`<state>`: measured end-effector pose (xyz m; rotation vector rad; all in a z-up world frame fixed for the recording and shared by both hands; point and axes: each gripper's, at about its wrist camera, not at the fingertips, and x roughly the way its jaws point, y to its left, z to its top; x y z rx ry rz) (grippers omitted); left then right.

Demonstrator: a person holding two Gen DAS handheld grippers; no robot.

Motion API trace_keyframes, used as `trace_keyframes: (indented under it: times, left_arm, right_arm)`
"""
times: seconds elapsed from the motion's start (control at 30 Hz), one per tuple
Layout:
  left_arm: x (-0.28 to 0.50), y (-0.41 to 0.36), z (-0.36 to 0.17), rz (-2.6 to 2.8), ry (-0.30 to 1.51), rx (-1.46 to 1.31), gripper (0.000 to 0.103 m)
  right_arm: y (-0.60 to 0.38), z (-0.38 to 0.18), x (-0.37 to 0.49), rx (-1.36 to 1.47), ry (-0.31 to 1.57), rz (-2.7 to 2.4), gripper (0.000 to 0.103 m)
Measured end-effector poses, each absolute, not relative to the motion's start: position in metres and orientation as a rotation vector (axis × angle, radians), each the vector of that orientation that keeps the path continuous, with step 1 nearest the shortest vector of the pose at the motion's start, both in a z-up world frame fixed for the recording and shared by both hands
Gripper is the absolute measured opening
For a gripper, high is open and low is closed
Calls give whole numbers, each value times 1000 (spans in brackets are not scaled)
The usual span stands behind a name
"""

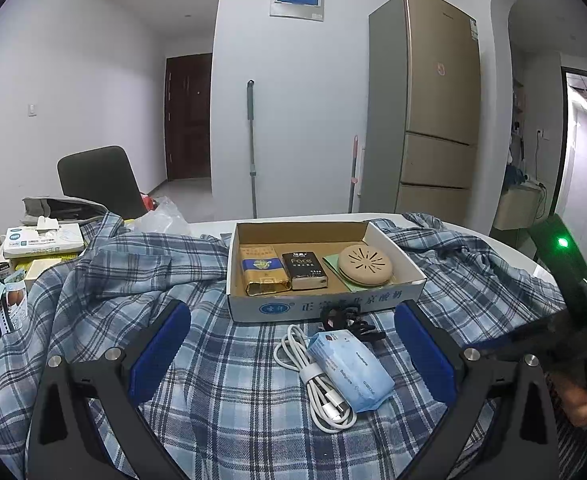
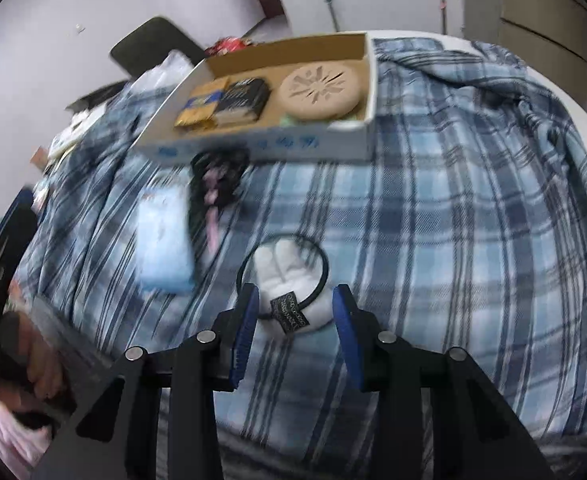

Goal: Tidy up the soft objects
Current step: 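Lower the right gripper onto the white plush bunny and close it, then grasp the blue mask pack with the left gripper while the right lifts the bunny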

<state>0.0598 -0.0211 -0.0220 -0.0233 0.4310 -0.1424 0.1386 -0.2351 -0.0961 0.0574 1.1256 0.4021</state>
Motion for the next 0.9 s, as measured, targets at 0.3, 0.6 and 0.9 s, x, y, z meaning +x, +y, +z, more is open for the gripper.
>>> trace_keyframes:
  times: [0.3,0.6,0.9]
  left_arm:
    - [60,-21,-22,-141,432,-25,103]
    - [59,-20,-21,-140,434,-25,103]
    - [59,-22,-22,-147,438,-18,103]
  right_arm:
    - [-220,-88,122,-130,1017,349,61]
    - [-208,-103,135,-194,1079,324,60]
    - [-207,-96,126,-237,1023,338,37]
